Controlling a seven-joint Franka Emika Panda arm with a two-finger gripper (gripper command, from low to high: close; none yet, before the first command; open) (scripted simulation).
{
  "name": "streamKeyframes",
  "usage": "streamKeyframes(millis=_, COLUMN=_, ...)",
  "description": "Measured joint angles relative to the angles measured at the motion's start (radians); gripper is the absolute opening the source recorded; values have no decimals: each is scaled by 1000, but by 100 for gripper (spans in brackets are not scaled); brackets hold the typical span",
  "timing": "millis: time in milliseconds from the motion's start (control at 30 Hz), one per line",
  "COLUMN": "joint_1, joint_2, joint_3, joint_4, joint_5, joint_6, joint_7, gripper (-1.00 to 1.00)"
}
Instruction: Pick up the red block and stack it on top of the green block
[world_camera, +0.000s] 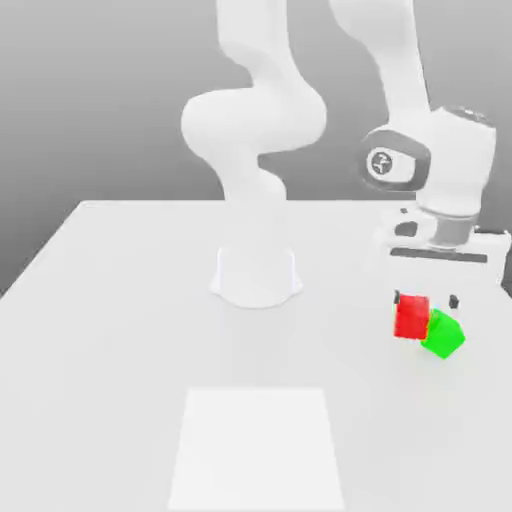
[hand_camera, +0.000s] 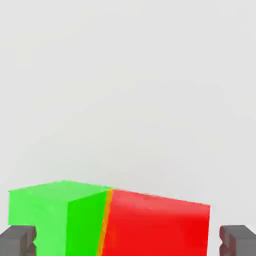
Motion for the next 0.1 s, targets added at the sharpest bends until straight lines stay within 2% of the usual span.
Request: streamKeyframes(millis=100, joint_1=70, joint_2=-68, joint_3=-39, joint_4=-2, joint_5=116, joint_6=-54, joint_7=-80, gripper=100)
